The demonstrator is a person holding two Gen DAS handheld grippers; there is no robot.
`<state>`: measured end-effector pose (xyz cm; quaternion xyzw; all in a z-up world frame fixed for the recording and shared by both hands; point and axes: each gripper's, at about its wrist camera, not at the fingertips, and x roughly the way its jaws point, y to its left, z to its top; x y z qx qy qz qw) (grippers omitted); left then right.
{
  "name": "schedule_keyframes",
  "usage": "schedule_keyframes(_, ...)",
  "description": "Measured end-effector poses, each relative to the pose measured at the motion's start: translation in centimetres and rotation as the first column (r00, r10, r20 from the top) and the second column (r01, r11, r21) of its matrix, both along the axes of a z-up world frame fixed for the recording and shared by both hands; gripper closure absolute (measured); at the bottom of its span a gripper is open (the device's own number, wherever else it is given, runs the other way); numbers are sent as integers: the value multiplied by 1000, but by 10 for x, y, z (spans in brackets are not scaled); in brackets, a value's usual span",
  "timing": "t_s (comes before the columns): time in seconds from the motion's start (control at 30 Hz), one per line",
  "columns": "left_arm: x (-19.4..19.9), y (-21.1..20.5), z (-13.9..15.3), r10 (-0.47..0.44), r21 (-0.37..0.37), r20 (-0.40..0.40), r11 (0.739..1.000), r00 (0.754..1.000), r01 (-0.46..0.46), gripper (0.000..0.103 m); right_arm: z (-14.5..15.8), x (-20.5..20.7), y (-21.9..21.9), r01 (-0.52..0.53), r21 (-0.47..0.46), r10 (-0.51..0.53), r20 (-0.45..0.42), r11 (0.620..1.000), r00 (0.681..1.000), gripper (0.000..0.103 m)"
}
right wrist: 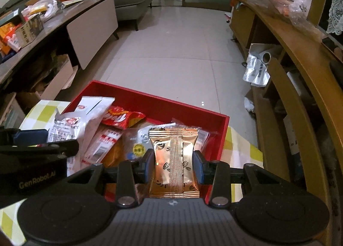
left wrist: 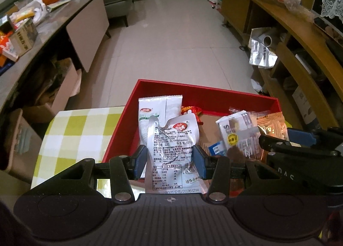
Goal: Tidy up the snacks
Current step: 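Open both tools to drop the sachet and cookie into the red box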
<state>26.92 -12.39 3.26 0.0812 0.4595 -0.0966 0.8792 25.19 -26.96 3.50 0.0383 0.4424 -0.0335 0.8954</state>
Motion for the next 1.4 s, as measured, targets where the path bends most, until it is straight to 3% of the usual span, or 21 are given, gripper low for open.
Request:
schedule_keyframes(0.8,23,-12,-20,3,35,-7,999,1000,-2,47,-25,23,-9,16,2,-16,-8,1000,1000,55)
schedule_keyframes(0.97,23,-13,-21,2,37,-5,999,1000,-2,45,-25,24,-11,24,18,-24,-10,1000,1000,44)
schedule_keyframes(1.0,23,-13,-20,1,39,-2,999,1000,-1,41,-24,25,-11,29,16,-29,-11,999,1000,39)
schedule_keyframes(1.03,22,-13,-19,3,42,1,999,1000,-3,32,-23,24,-11,29,15,-29,-7,999,1000,38)
schedule_keyframes(1.1,20,-12,-15,9,44,21,999,1000,-10,24,-19,22,-11,35,10,-35,6,999,999,37)
schedule_keyframes(1.4,4,-2,3,36,39,64,998,997,-39,16,8,0,-11,55,-24,-54,47,998,997,32)
